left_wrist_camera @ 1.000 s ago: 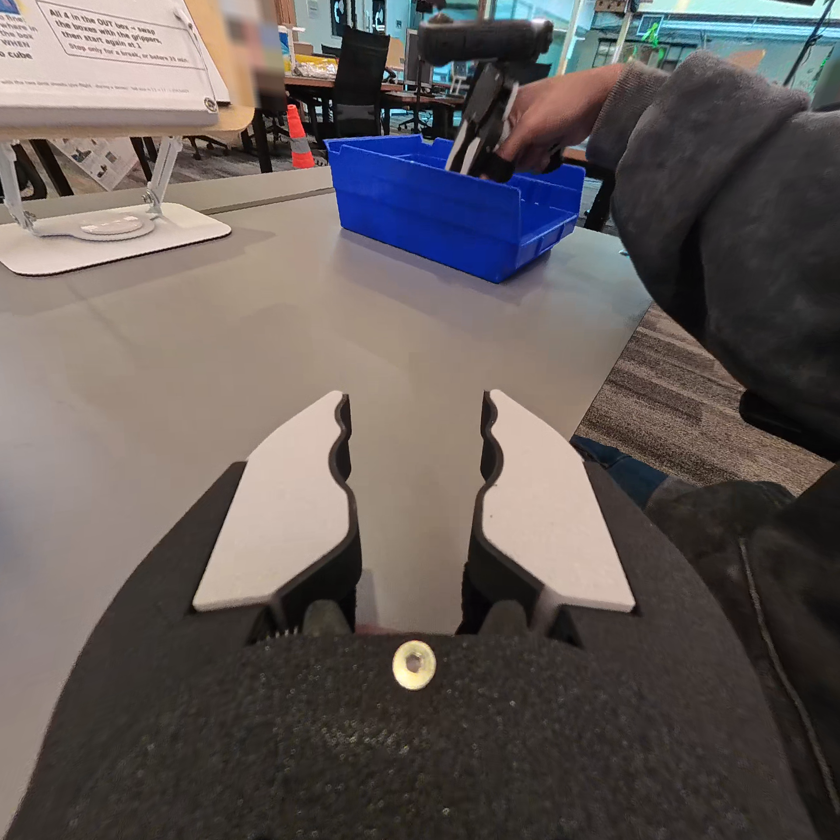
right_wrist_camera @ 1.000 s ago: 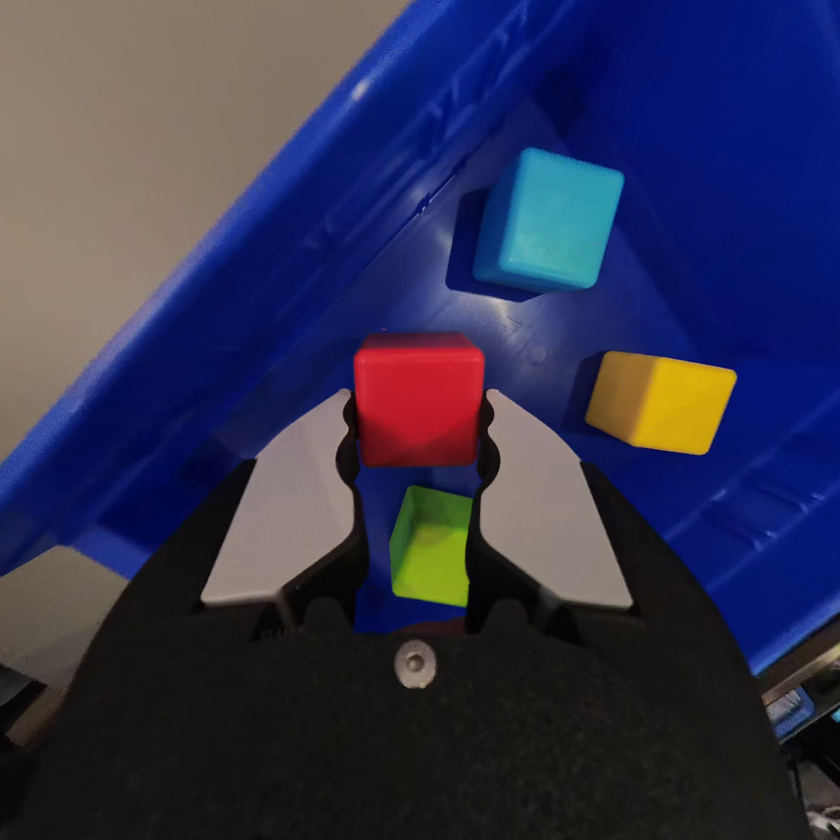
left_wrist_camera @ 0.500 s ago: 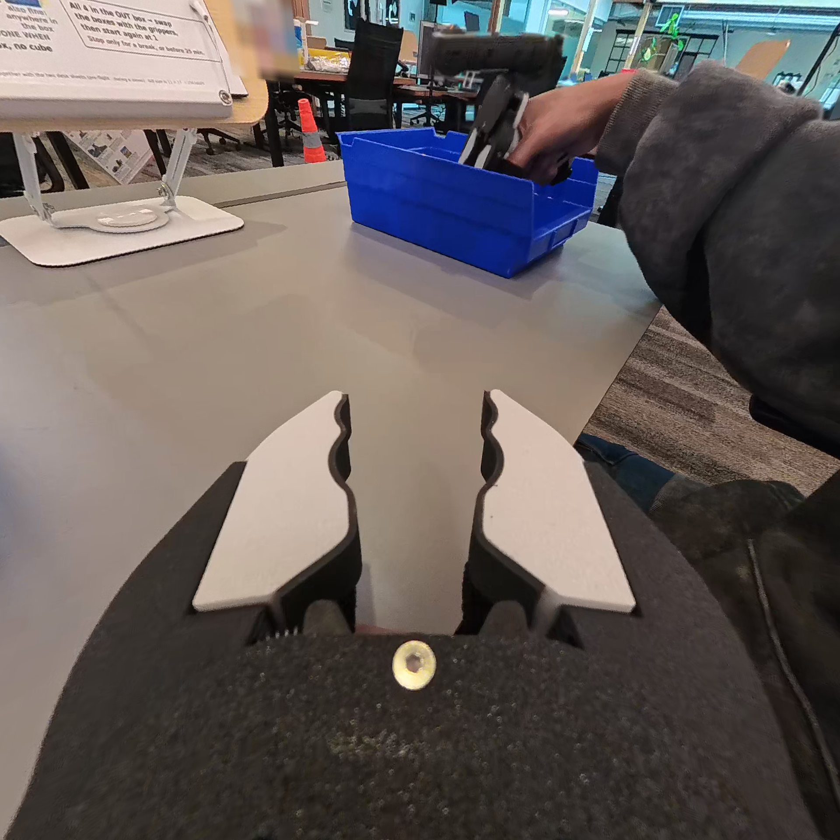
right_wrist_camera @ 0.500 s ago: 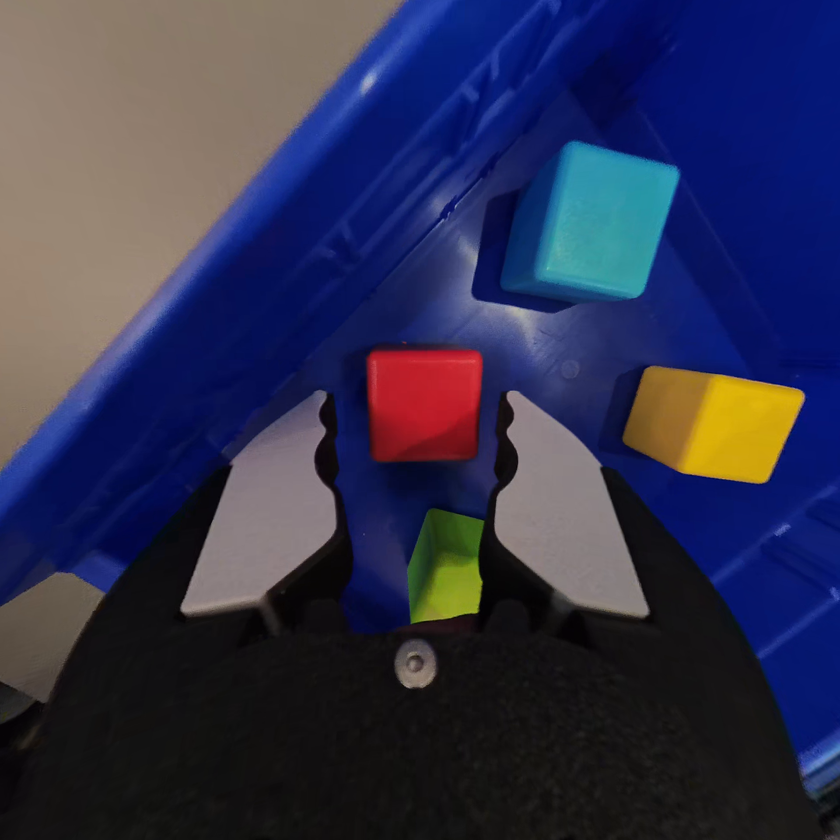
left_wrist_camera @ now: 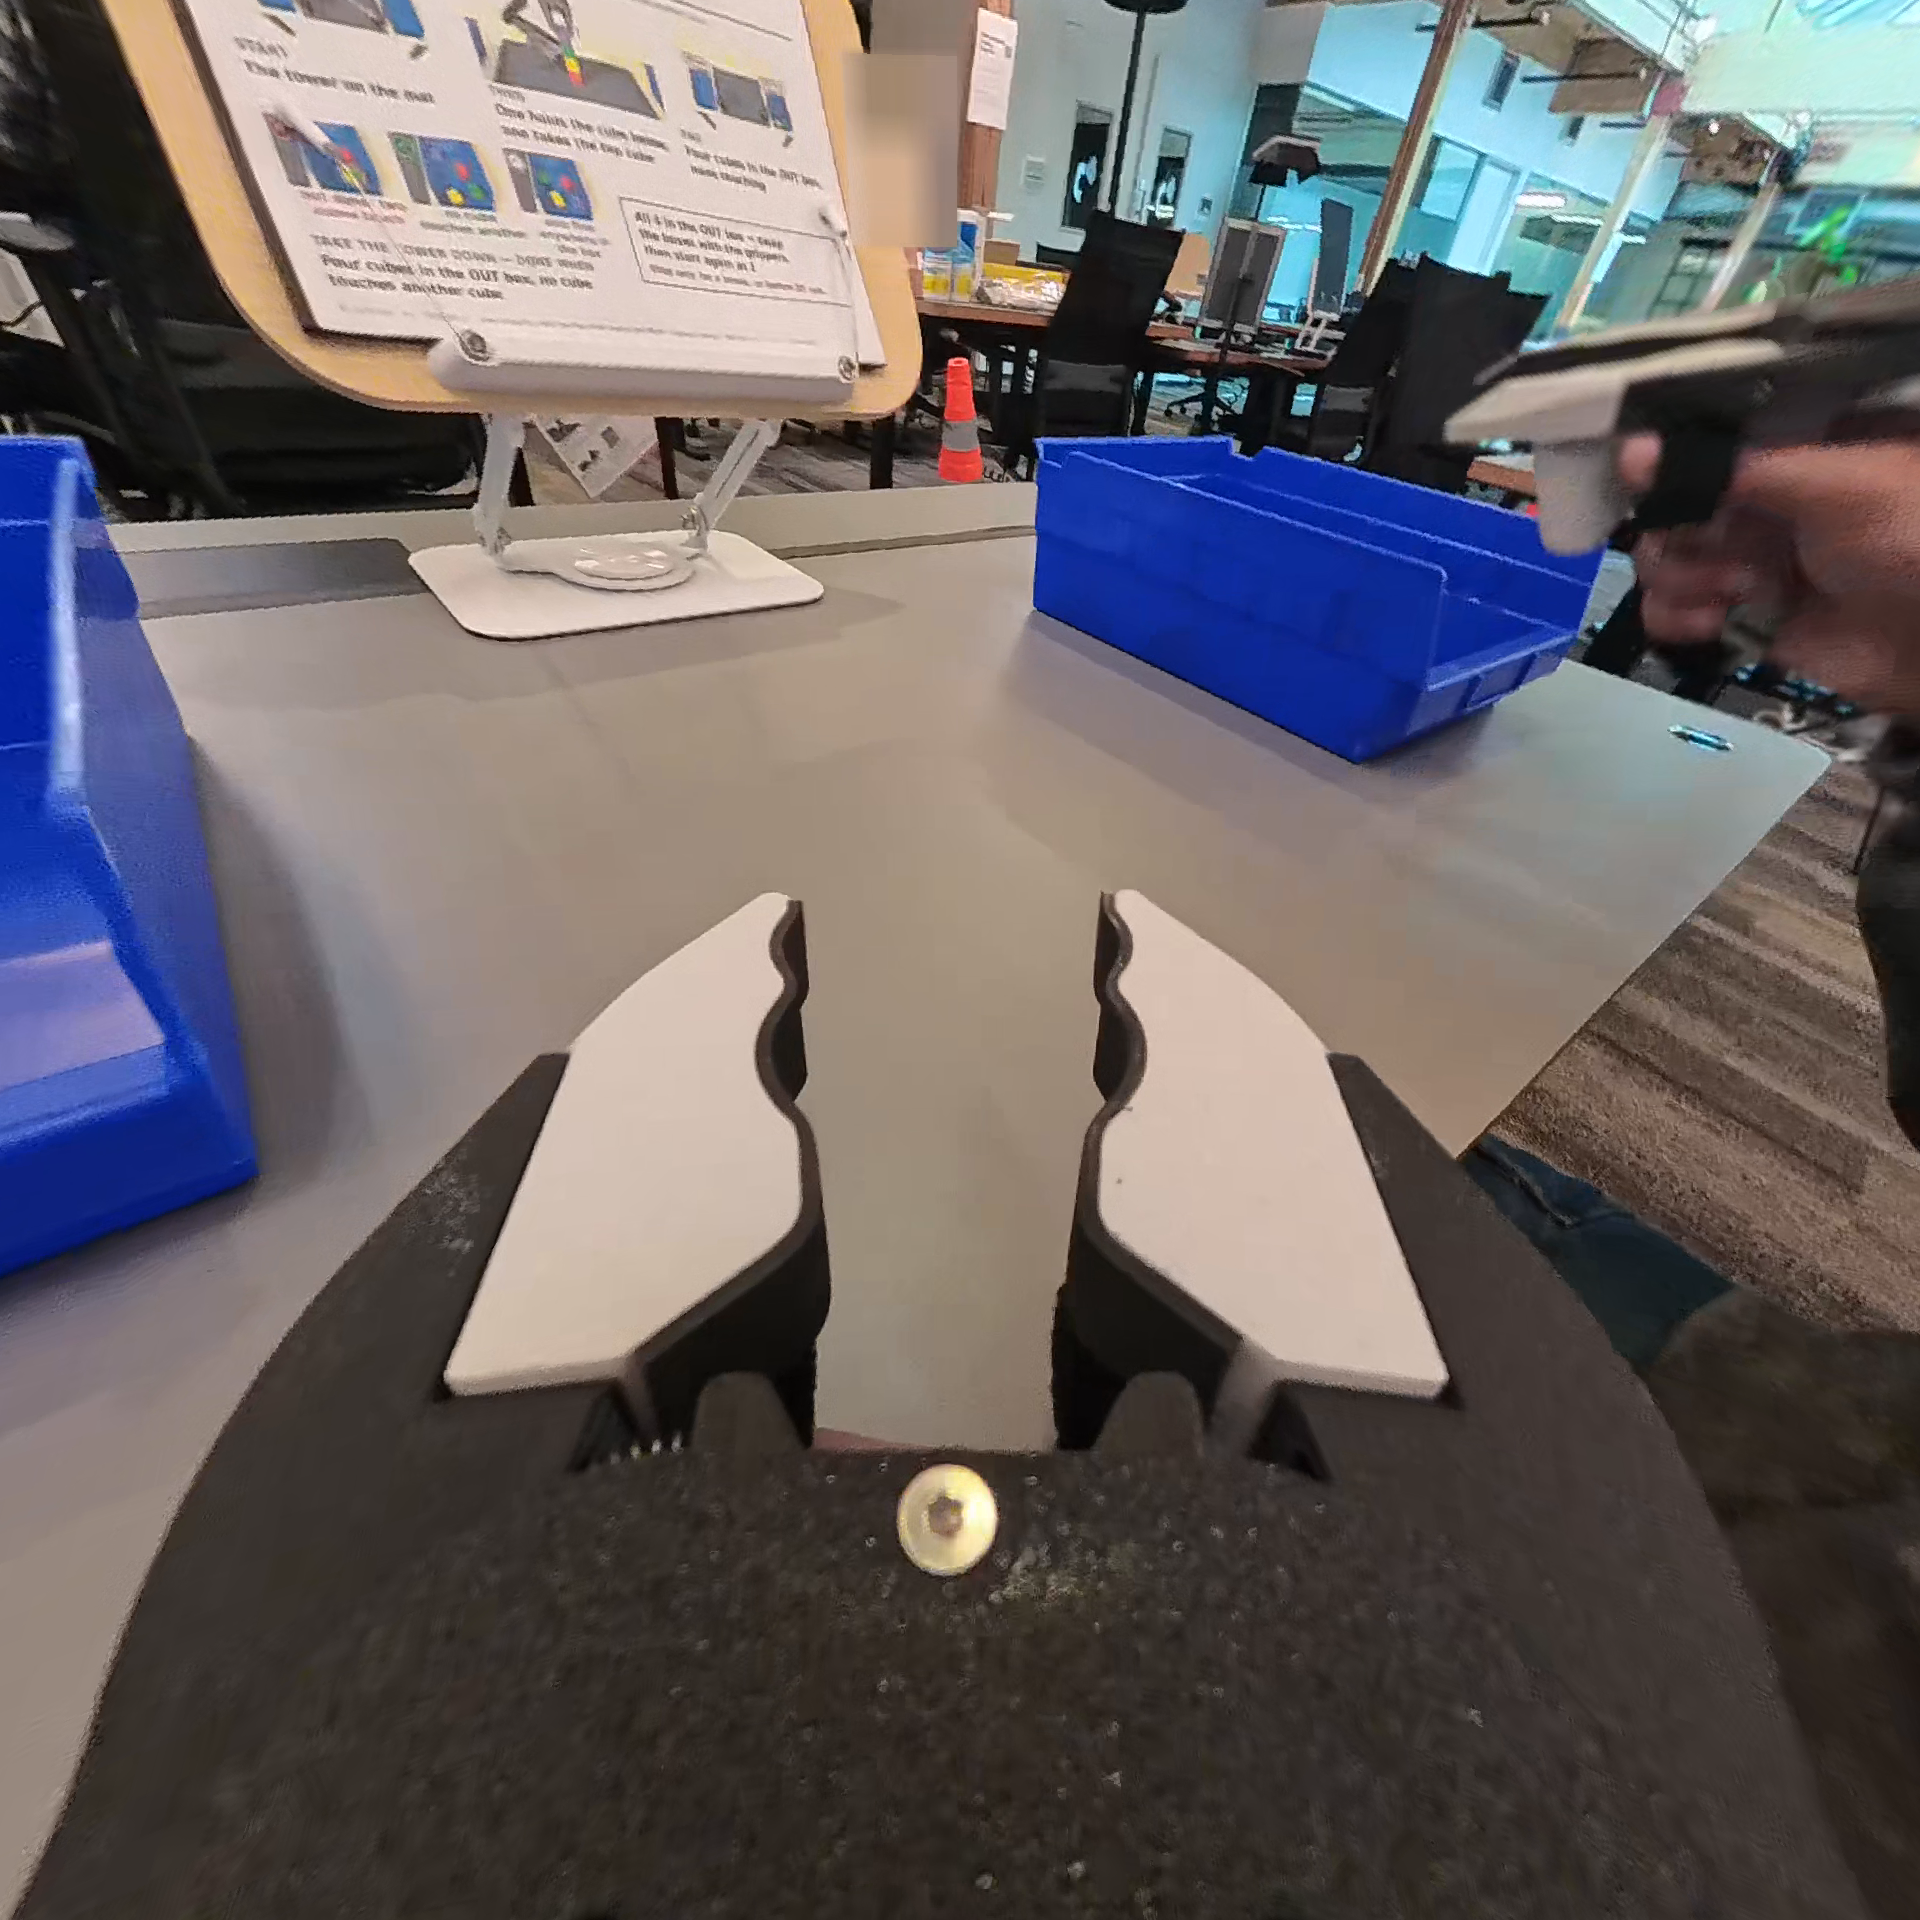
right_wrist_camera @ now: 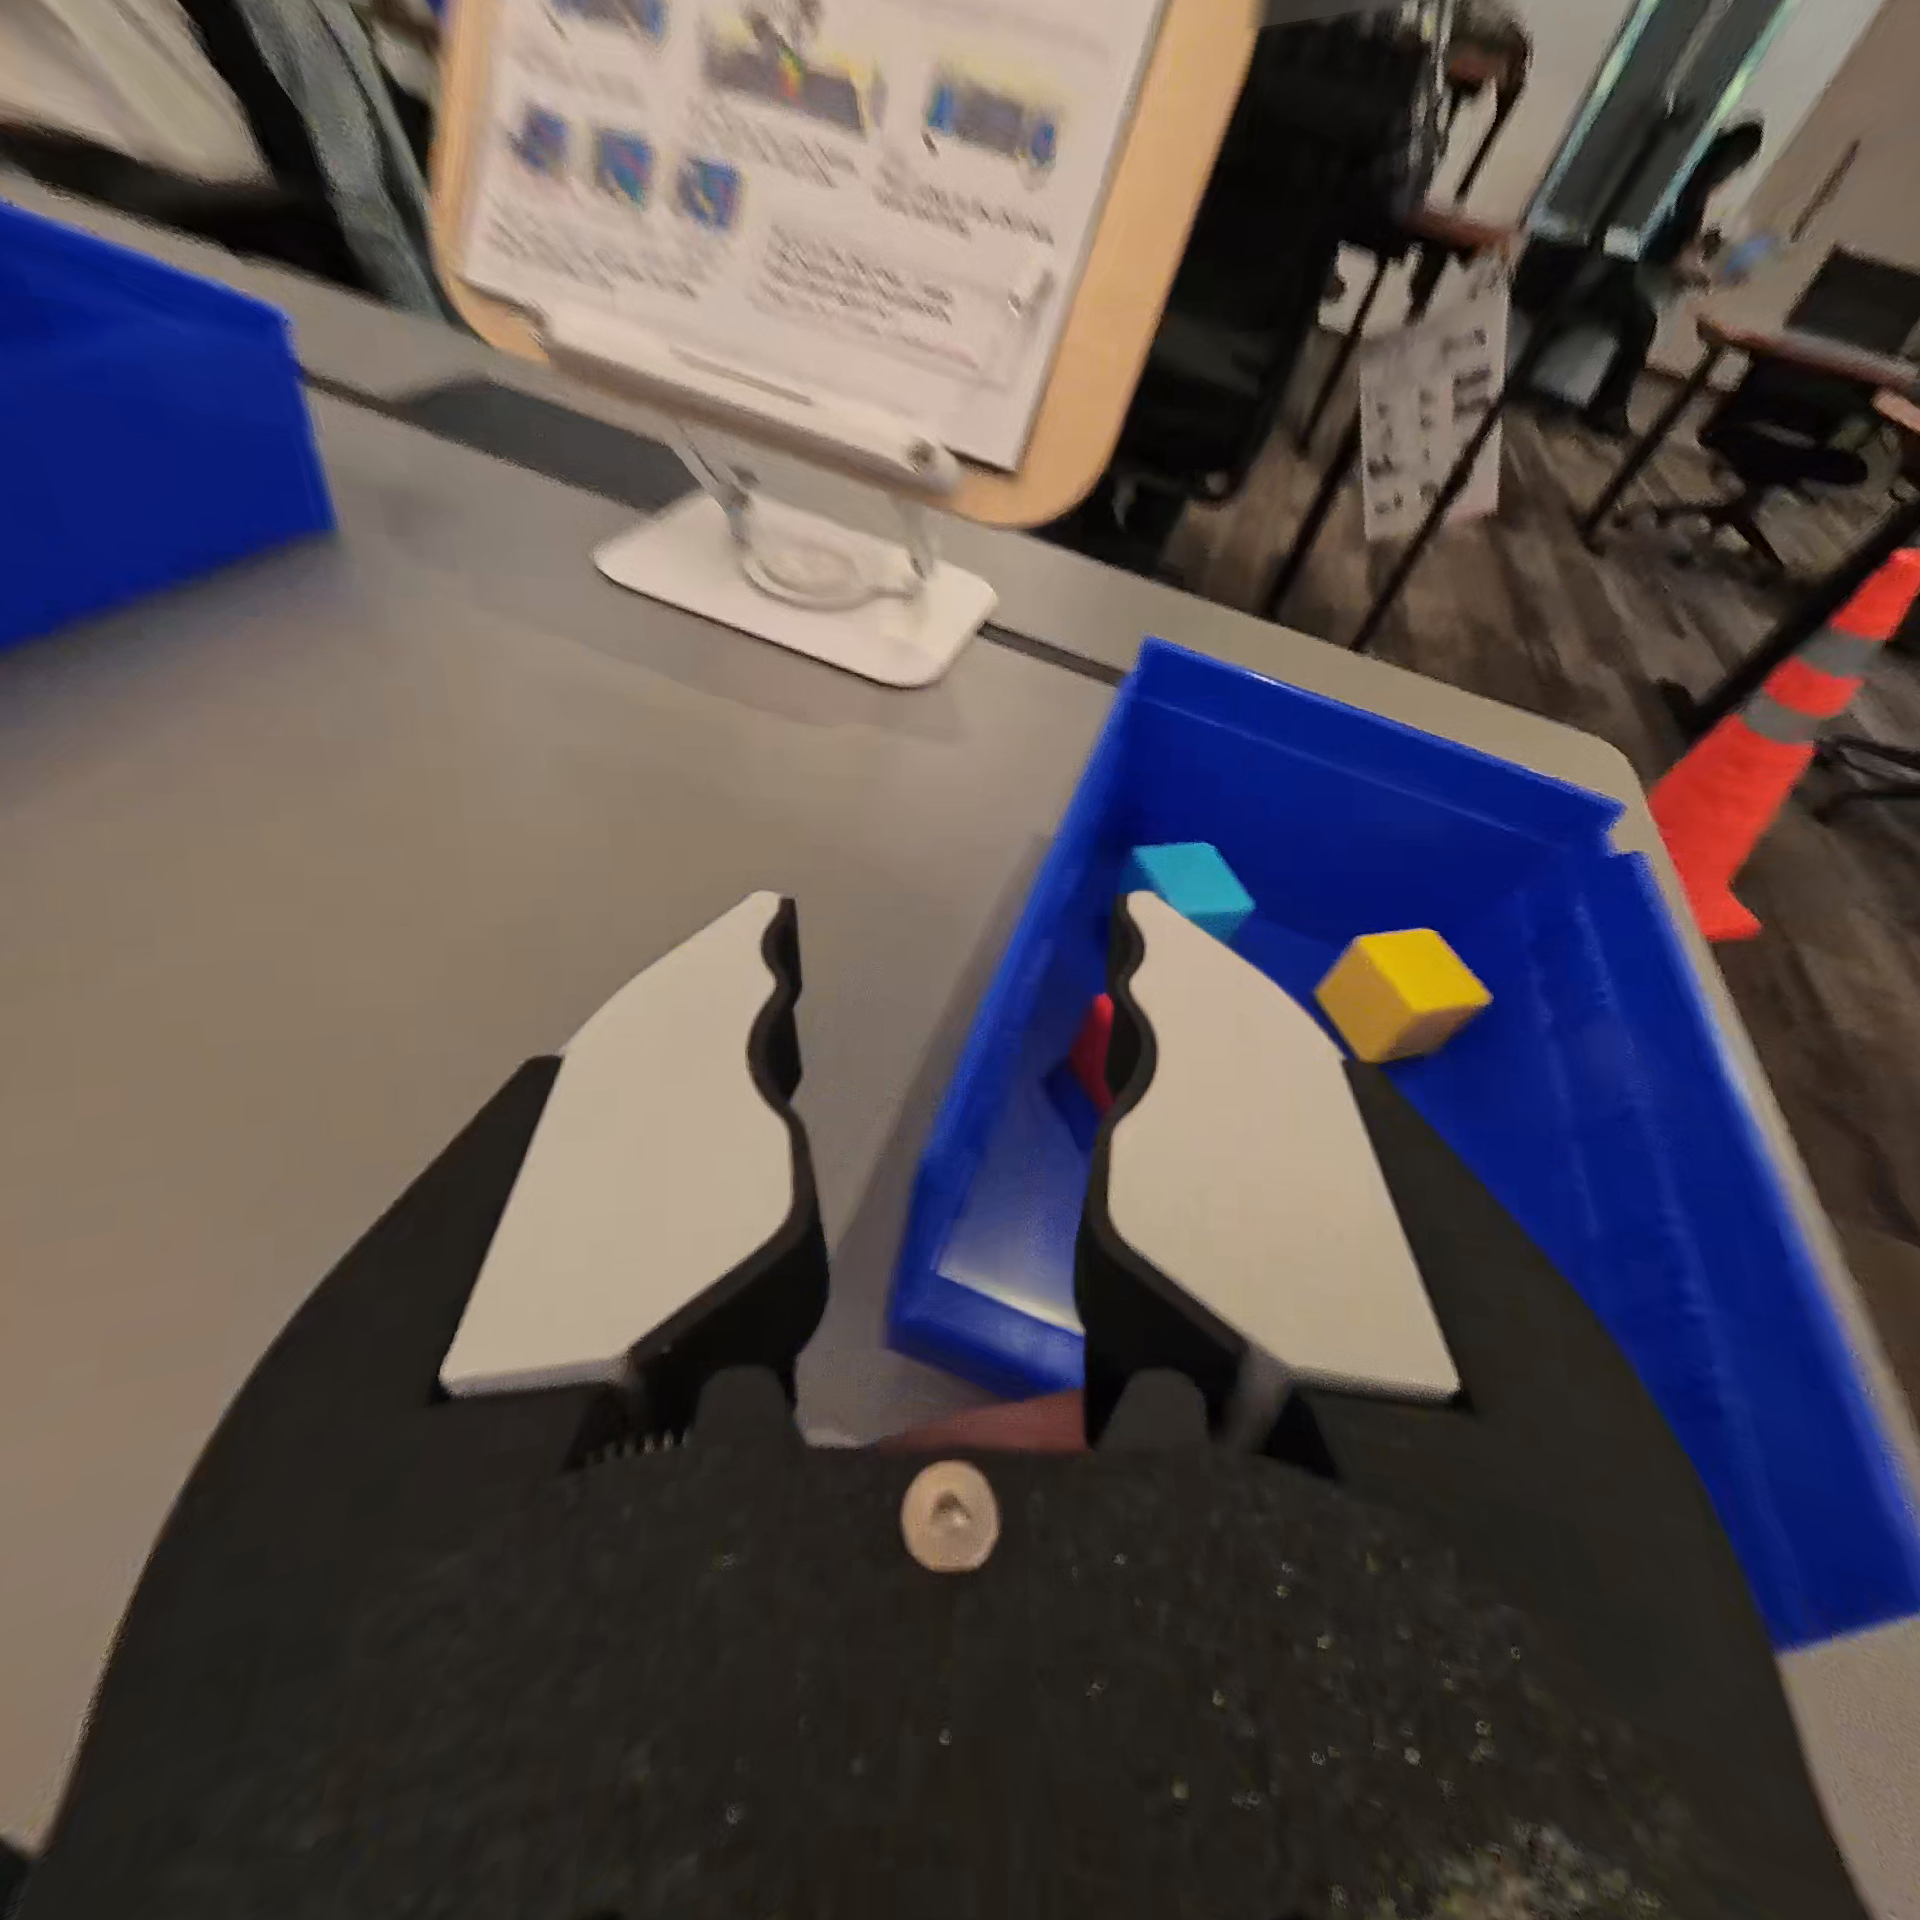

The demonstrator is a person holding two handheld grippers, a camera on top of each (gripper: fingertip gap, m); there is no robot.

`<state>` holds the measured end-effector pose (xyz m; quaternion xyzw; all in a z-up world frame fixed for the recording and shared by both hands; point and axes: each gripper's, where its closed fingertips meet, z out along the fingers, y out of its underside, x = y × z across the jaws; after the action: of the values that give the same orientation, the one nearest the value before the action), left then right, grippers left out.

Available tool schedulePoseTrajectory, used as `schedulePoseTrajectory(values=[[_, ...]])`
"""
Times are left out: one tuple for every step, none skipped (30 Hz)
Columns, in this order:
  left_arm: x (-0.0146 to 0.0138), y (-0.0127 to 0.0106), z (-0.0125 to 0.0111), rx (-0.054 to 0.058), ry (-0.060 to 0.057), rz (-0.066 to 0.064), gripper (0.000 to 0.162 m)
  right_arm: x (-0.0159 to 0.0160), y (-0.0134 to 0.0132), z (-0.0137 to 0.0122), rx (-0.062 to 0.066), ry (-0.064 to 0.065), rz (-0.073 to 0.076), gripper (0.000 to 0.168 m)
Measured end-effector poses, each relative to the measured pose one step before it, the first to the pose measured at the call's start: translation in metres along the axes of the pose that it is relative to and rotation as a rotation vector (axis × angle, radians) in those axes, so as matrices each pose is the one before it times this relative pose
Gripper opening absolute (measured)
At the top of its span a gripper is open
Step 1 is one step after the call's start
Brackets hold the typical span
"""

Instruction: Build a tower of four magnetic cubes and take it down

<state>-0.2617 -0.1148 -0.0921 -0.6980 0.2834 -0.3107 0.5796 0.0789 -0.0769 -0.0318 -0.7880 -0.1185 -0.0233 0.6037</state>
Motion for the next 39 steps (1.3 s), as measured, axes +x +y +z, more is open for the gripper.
schedulePoseTrajectory(values=[[-0.00051, -0.00097, -0.00107, 0.0045, -0.0064, 0.0006, 0.052, -0.00937, 0.00415, -0.00745, 0.0418, -0.0023, 0.0230, 0.053], [-0.00318, 0.00024, -0.00111, -0.0039, -0.0245, 0.0062, 0.051, -0.00810, 0.00674, -0.00662, 0.0265, -0.0021, 0.0283, 0.051], [-0.00614, 0.00078, -0.00121, -0.0062, -0.0441, 0.0094, 0.050, -0.00947, 0.00792, -0.00588, 0.0166, -0.0176, 0.0258, 0.053], [-0.00548, 0.00093, -0.00114, -0.0067, -0.0377, 0.0103, 0.050, -0.00791, 0.00842, -0.00593, 0.0129, -0.0074, 0.0277, 0.053], [-0.00517, 0.00142, -0.00076, -0.0104, -0.0360, 0.0080, 0.050, -0.00807, 0.00884, -0.00630, 0.0082, -0.0122, 0.0162, 0.053], [-0.00536, 0.00206, -0.00028, -0.0159, -0.0356, 0.0063, 0.050, -0.00762, 0.00952, -0.00646, -0.0049, -0.0135, 0.0060, 0.053], [-0.00296, 0.00168, -0.00020, -0.0109, -0.0176, 0.0032, 0.050, -0.00313, 0.00737, -0.00694, 0.0027, 0.0127, 0.0132, 0.054], [-0.00061, 0.00068, -0.00041, -0.0037, -0.0005, -0.0047, 0.050, -0.00323, 0.00410, -0.00671, 0.0142, 0.0041, 0.0181, 0.052], [0.00046, 0.00005, -0.00039, -0.0002, 0.0064, -0.0104, 0.050, -0.00599, 0.00383, -0.00464, -0.0035, -0.0234, 0.0120, 0.050], [0.00125, -0.00073, -0.00010, 0.0035, 0.0097, -0.0090, 0.050, -0.00345, 0.00504, -0.00290, -0.0208, -0.0103, 0.0008, 0.051], [0.00135, -0.00021, 0.00040, 0.0003, 0.0077, -0.0022, 0.050, 0.00038, 0.00388, -0.00219, -0.0134, 0.0129, -0.0134, 0.052], [0.00049, 0.00069, 0.00098, -0.0046, 0.0001, 0.0056, 0.050, 0.00041, 0.00194, -0.00140, -0.0009, 0.0092, -0.0237, 0.051], [0.00018, 0.00134, 0.00141, -0.0082, -0.0057, 0.0101, 0.050, 0.00055, 0.00188, -0.00025, -0.0064, 0.0073, -0.0249, 0.051], [0.00086, 0.00153, 0.00171, -0.0096, -0.0036, 0.0091, 0.050, 0.00109, 0.00142, 0.00010, -0.0103, 0.0108, -0.0194, 0.051], [0.00204, 0.00109, 0.00166, -0.0068, 0.0023, 0.0062, 0.050, -0.00029, 0.00011, -0.00020, -0.0017, 0.0013, -0.0136, 0.051], [0.00302, 0.00103, 0.00174, -0.0057, 0.0056, 0.0021, 0.051, -0.00095, 0.00020, -0.00060, 0.0020, -0.0041, -0.0095, 0.051], [0.00409, 0.00069, 0.00219, -0.0055, 0.0086, -0.0039, 0.051, 0.00091, 0.00102, -0.00075, -0.0004, 0.0057, -0.0046, 0.051], [0.00581, 0.00019, 0.00326, -0.0032, 0.0126, -0.0079, 0.051, 0.00250, 0.00114, -0.00098, -0.0006, 0.0111, 0.0011, 0.051], [0.00777, 0.00007, 0.00546, -0.0073, 0.0170, -0.0143, 0.052, 0.00427, 0.00094, -0.00141, -0.0002, 0.0157, 0.0028, 0.051], [0.01064, -0.00044, 0.00781, -0.0144, 0.0245, -0.0182, 0.056, 0.00709, -0.00008, -0.00171, 0.0058, 0.0262, 0.0091, 0.051], [0.01300, -0.00149, 0.01015, -0.0139, 0.0263, -0.0136, 0.059, 0.00795, -0.00116, -0.00189, 0.0133, 0.0232, 0.0143, 0.051], [0.01535, -0.00270, 0.01255, -0.0143, 0.0276, -0.0065, 0.062, 0.00908, -0.00099, -0.00159, 0.0124, 0.0231, 0.0149, 0.051], [0.01784, -0.00379, 0.01457, -0.0150, 0.0315, -0.0038, 0.064, 0.01111, -0.00032, -0.00151, 0.0098, 0.0306, 0.0129, 0.051], [0.02097, -0.00568, 0.01640, -0.0067, 0.0390, -0.0024, 0.065, 0.01187, 0.00092, -0.00124, 0.0048, 0.0306, 0.0121, 0.051], [0.02458, -0.00570, 0.01872, -0.0051, 0.0523, 0.0041, 0.067, 0.01251, 0.00168, -0.00102, -0.0004, 0.0319, 0.0146, 0.051], [0.02620, -0.00379, 0.02133, -0.0162, 0.0594, 0.0153, 0.068, 0.01361, 0.00154, -0.00091, 0.0020, 0.0368, 0.0172, 0.052], [0.02295, -0.00245, 0.02378, -0.0226, 0.0402, 0.0263, 0.069, 0.01348, 0.00147, -0.00054, 0.0009, 0.0366, 0.0150, 0.052], [0.01845, -0.00247, 0.02491, -0.0207, 0.0172, 0.0369, 0.069, 0.01442, 0.00215, -0.00053, -0.0048, 0.0435, 0.0132, 0.052], [0.01294, -0.00419, 0.02450, -0.0124, -0.0080, 0.0381, 0.069, 0.01281, 0.00191, -0.00020, -0.0037, 0.0334, 0.0153, 0.052], [0.00802, -0.00687, 0.02274, 0.0006, -0.0274, 0.0236, 0.068, 0.01082, 0.00101, 0.00000, 0.0000, 0.0239, 0.0203, 0.052], [0.00535, -0.00935, 0.02037, 0.0155, -0.0299, 0.0061, 0.068, 0.00938, 0.00081, 0.00001, 0.0003, 0.0188, 0.0219, 0.052], [0.00207, -0.00968, 0.01781, 0.0216, -0.0401, 0.0006, 0.066, 0.00753, 0.00125, 0.00029, -0.0043, 0.0114, 0.0174, 0.052], [-0.00095, -0.00820, 0.01540, 0.0182, -0.0506, -0.0041, 0.066, 0.00673, 0.00179, 0.00049, -0.0073, 0.0121, 0.0115, 0.052], [-0.00257, -0.00402, 0.01391, 0.0015, -0.0536, -0.0090, 0.066, 0.00619, 0.00203, 0.00065, -0.0073, 0.0134, 0.0069, 0.052], [-0.00212, 0.00240, 0.01305, -0.0297, -0.0425, -0.0121, 0.066, 0.00613, 0.00248, 0.00094, -0.0108, 0.0146, 0.0023, 0.052], [-0.00081, 0.00596, 0.01137, -0.0472, -0.0224, -0.0232, 0.067, 0.00644, 0.00257, 0.00149, -0.0125, 0.0187, 0.0040, 0.053], [0.00023, 0.00591, 0.00920, -0.0386, -0.0013, -0.0363, 0.068, 0.00523, 0.00154, 0.00251, -0.0074, 0.0108, 0.0091, 0.054], [0.00049, 0.00497, 0.00680, -0.0258, 0.0086, -0.0415, 0.067, 0.00399, 0.00029, 0.00393, -0.0049, 0.0010, 0.0106, 0.054], [-0.00097, 0.00400, 0.00482, -0.0183, 0.0050, -0.0384, 0.064, 0.00517, -0.00181, 0.00547, -0.0017, 0.0087, 0.0128, 0.055]])
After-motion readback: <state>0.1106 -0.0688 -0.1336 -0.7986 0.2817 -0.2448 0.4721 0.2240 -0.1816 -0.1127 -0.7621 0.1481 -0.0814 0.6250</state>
